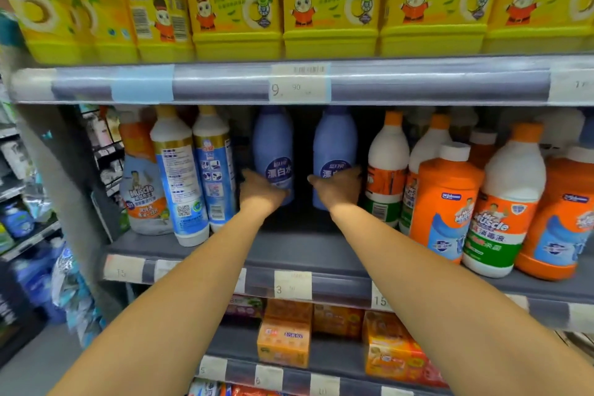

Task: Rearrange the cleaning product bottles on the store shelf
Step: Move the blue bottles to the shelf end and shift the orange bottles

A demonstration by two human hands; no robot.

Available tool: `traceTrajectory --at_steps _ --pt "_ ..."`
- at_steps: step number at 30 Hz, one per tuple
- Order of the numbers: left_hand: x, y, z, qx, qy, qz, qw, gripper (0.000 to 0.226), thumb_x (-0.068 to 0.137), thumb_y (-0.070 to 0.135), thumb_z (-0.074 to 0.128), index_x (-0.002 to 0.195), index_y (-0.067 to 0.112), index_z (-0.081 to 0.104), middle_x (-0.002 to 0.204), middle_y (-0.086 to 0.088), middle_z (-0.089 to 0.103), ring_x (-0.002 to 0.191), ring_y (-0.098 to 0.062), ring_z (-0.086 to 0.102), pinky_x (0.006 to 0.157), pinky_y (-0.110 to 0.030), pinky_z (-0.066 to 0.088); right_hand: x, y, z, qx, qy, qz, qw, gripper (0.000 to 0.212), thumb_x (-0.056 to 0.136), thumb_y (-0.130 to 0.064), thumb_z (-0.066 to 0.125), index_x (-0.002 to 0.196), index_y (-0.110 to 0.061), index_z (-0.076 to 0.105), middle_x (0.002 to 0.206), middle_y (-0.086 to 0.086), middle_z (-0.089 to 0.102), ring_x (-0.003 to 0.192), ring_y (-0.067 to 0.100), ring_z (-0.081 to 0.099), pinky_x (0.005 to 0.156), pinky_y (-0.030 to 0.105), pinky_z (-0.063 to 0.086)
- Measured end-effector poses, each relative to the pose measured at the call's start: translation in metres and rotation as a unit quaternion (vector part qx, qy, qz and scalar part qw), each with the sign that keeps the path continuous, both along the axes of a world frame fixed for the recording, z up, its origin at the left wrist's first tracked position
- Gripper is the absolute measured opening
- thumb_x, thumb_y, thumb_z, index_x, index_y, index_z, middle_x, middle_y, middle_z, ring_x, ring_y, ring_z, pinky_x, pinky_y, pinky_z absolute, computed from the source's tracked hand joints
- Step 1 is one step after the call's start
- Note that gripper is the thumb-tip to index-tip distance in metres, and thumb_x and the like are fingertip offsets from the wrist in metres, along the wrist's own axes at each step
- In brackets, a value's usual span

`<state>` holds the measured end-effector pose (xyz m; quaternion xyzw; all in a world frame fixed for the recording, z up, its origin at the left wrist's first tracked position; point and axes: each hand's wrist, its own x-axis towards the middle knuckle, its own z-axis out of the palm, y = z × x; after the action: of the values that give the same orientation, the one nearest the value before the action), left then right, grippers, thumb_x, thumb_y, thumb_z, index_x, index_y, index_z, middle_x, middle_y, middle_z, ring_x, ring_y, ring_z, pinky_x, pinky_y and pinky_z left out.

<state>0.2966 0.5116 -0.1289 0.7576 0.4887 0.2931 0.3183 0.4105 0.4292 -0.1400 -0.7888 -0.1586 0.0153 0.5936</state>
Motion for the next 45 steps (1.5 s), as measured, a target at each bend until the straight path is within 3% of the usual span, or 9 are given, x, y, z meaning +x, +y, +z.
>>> traceTrajectory --at_steps 6,12,18,21,28,35,39,42,45 --pt "0.024 0.019 -0.01 -0.028 -0.164 0.02 0.986 0.069 0.059 0.022 0.087 0.115 0.001 0.053 0.12 -0.016 0.065 0.104 -0.027 0.064 0.077 -0.03 0.048 0.013 0.006 -0.009 0.047 -0.018 0.002 0.999 0.068 0.055 -0.035 0.09 0.101 -0.017 0.043 0.1 -0.002 0.054 0.081 0.014 0.05 0.067 0.021 0.036" --pt "0.034 0.03 -0.017 -0.097 -0.245 0.019 0.964 0.052 0.054 0.005 0.091 0.1 0.0 0.069 0.107 -0.015 0.07 0.085 -0.017 0.063 0.07 -0.028 0.048 0.016 0.009 -0.013 0.08 -0.008 0.031 0.996 0.065 0.053 -0.023 0.091 0.097 -0.02 0.042 0.096 -0.005 0.054 0.081 0.015 0.053 0.068 0.023 0.039" --pt "0.022 0.022 -0.017 -0.067 -0.26 -0.019 0.963 0.057 0.056 0.008 0.09 0.107 0.005 0.065 0.106 -0.012 0.07 0.093 -0.023 0.067 0.083 -0.037 0.055 0.007 0.005 -0.013 0.096 -0.029 0.061 0.993 0.062 0.054 -0.02 0.089 0.097 -0.02 0.043 0.093 -0.005 0.056 0.073 0.009 0.054 0.056 0.012 0.039" --pt "0.011 0.016 -0.014 -0.057 -0.234 -0.038 0.97 0.052 0.056 0.016 0.088 0.101 0.013 0.063 0.106 -0.011 0.07 0.095 -0.028 0.067 0.086 -0.047 0.056 -0.001 -0.001 -0.008 0.08 -0.032 0.083 0.993 0.064 0.055 -0.022 0.088 0.099 -0.022 0.041 0.093 -0.006 0.055 0.076 0.012 0.055 0.063 0.018 0.042" --pt "-0.025 -0.014 0.016 -0.06 -0.201 -0.086 0.974 0.042 0.049 0.033 0.079 0.084 0.024 0.058 0.094 -0.006 0.07 0.086 -0.027 0.067 0.081 -0.042 0.058 -0.027 -0.026 0.02 0.02 -0.021 0.074 0.997 0.075 0.044 -0.04 0.085 0.098 -0.024 0.036 0.082 -0.01 0.044 0.064 0.01 0.047 0.052 0.017 0.038" --pt "-0.071 -0.039 0.026 -0.125 -0.212 -0.146 0.958 0.068 0.05 0.008 0.089 0.109 0.012 0.057 0.101 -0.008 0.071 0.085 -0.022 0.07 0.066 -0.034 0.058 -0.061 -0.076 0.031 0.034 0.001 0.103 0.994 0.077 0.042 -0.041 0.085 0.106 -0.018 0.048 0.095 -0.004 0.061 0.076 0.012 0.06 0.055 0.02 0.046" --pt "-0.1 -0.058 0.03 -0.188 -0.204 -0.193 0.941 0.077 0.047 0.014 0.088 0.116 0.005 0.056 0.103 -0.017 0.071 0.086 -0.033 0.072 0.073 -0.05 0.06 -0.085 -0.114 0.035 0.049 0.079 0.126 0.988 0.083 0.04 -0.042 0.085 0.111 -0.014 0.053 0.098 0.003 0.065 0.082 0.018 0.066 0.067 0.033 0.057" --pt "-0.122 -0.073 0.029 -0.196 -0.207 -0.228 0.931 0.06 0.052 0.011 0.086 0.108 0.009 0.063 0.094 -0.015 0.075 0.079 -0.033 0.074 0.067 -0.048 0.06 -0.098 -0.146 0.036 0.077 0.111 0.175 0.975 0.076 0.044 -0.031 0.089 0.11 -0.011 0.057 0.096 0.009 0.07 0.08 0.024 0.071 0.066 0.04 0.06" --pt "-0.136 -0.093 0.026 -0.197 -0.212 -0.244 0.926 0.047 0.06 0.005 0.085 0.102 0.014 0.064 0.09 -0.01 0.076 0.079 -0.03 0.074 0.067 -0.046 0.06 -0.113 -0.173 0.034 0.088 0.092 0.188 0.974 0.056 0.053 -0.018 0.089 0.103 -0.011 0.063 0.087 0.007 0.073 0.071 0.02 0.072 0.052 0.029 0.055"
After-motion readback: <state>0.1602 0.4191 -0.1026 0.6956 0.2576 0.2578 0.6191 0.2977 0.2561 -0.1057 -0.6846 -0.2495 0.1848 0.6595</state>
